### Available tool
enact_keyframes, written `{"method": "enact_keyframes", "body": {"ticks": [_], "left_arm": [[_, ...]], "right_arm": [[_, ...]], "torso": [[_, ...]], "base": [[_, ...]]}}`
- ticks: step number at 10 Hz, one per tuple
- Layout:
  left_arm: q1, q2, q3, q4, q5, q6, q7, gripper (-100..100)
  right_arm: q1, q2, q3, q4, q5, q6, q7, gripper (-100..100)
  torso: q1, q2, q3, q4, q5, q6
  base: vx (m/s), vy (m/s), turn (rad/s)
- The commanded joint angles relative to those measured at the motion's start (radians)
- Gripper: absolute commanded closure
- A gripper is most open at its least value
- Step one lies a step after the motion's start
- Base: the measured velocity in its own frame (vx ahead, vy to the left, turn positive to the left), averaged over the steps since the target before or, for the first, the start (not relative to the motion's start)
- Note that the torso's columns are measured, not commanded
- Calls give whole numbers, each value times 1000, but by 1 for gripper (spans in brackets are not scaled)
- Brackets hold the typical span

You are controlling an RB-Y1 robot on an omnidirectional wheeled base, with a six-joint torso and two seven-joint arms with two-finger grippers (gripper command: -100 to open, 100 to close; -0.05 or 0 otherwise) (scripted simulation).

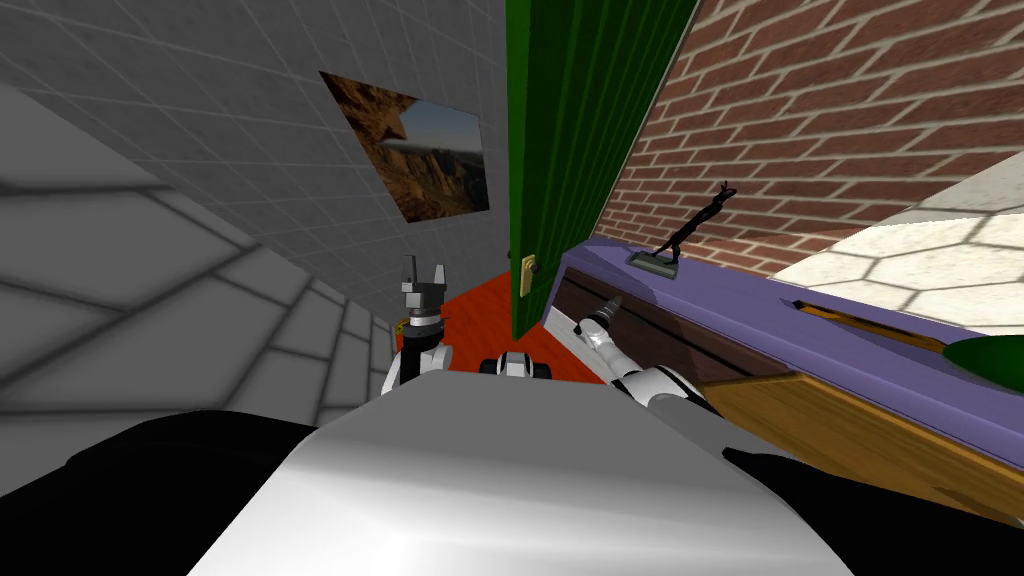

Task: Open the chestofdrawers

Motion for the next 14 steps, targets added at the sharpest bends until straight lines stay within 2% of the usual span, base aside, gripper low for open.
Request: {"method": "enact_keyframes", "body": {"ticks": [1, 2, 3, 5, 6, 7, 8, 9, 10, 11, 12, 13, 14], "left_arm": [[0, 0, 0, 0, 0, 0, 0, 0], [0, 0, 0, 0, 0, 0, 0, 0], [0, 0, 0, 0, 0, 0, 0, 0], [0, 0, 0, 0, 0, 0, 0, 0], [0, 0, 0, 0, 0, 0, 0, 0], [0, 0, 0, 0, 0, 0, 0, 0], [0, 0, 0, 0, 0, 0, 0, 0], [1, 0, 0, 0, 0, 0, 0, 0], [0, 0, 0, 0, 0, 0, 0, 0], [0, 0, 0, 0, 0, 0, 0, 0], [1, 0, 0, 0, 0, 0, 0, 0], [0, 0, 0, 0, 0, 0, 0, 0], [0, 0, 0, 0, 0, 0, 0, 0]], "right_arm": [[-51, 40, -1, 36, -22, 28, 45, -100], [-89, 76, -1, 64, -40, 53, 84, -100], [-89, 76, -1, 51, -40, 53, 84, -100], [-90, 75, -2, 59, -40, 52, 89, -100], [-51, 40, -1, 36, -22, 28, 45, 100], [-51, 40, -1, 36, -22, 28, 45, 100], [-13, 5, -1, 9, -4, 2, 5, 100], [-13, 5, -1, 9, -4, 2, 5, 100], [26, -31, 0, -19, 15, -23, -31, 100], [64, -61, 0, -46, 33, -49, -59, 100], [64, -66, 0, -46, 33, -49, -74, 100], [102, -102, 0, -74, 51, -74, -97, 100], [102, -102, 0, -74, 51, -74, -114, 100]], "torso": [[-3, 2, 1, 1, -1, -1], [-2, 3, 2, 1, -1, 0], [-2, 5, 3, 1, -1, -1], [-1, 1, 1, 0, 0, 0], [0, 0, 0, 0, 0, 0], [4, -2, -1, -1, 1, 0], [5, 2, 1, 3, 4, -1], [2, 3, 2, 4, 3, -1], [-2, 4, 3, 5, 1, -5], [-4, 3, 3, 5, 2, -2], [-3, 0, 0, 4, 3, 0], [-2, 2, 1, 4, 2, -4], [-4, 3, 2, 5, 2, -2]], "base": [[-85, -108, 89], [-100, -92, 131], [-86, -93, 81], [-27, -30, -6], [67, 101, -136], [99, 137, -98], [138, 145, -146], [106, 111, -115], [92, 114, -115], [173, 169, -174], [120, 156, -122], [96, 138, -104], [65, 88, -77]]}}
